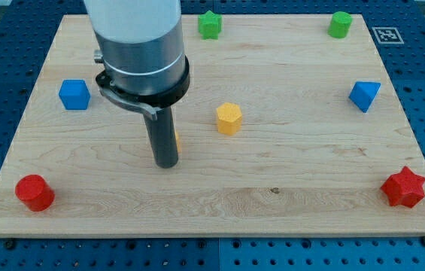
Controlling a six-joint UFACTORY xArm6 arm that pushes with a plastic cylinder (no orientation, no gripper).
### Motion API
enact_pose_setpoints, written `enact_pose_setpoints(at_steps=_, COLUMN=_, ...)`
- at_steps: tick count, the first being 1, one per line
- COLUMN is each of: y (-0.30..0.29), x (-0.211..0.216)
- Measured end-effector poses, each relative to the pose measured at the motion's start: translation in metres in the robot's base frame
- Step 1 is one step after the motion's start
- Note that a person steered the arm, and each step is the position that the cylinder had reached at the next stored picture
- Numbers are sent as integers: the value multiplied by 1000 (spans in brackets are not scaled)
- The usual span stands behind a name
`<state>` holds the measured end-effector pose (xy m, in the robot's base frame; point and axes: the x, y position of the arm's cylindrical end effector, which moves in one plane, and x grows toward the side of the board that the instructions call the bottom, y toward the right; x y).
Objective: Push the yellow heart to top left
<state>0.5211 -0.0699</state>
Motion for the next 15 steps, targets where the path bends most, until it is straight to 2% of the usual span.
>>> enact_pose_setpoints(at_steps=3, y=-1, x=-82)
enact_pose_setpoints(at_steps=6, y=-1, x=-189)
enact_pose_setpoints(at_steps=7, y=-17, x=-229)
enact_pose_setpoints(at_steps=8, y=-66, x=-251)
enact_pose_setpoints(at_steps=9, y=-66, x=-235)
enact_pose_setpoints(at_steps=11, y=33, x=-181)
enact_pose_setpoints(at_steps=12, y=21, x=-182)
enact_pose_setpoints(at_steps=14, y=-76, x=-201)
enact_pose_setpoints(at_steps=15, y=-80, x=-200)
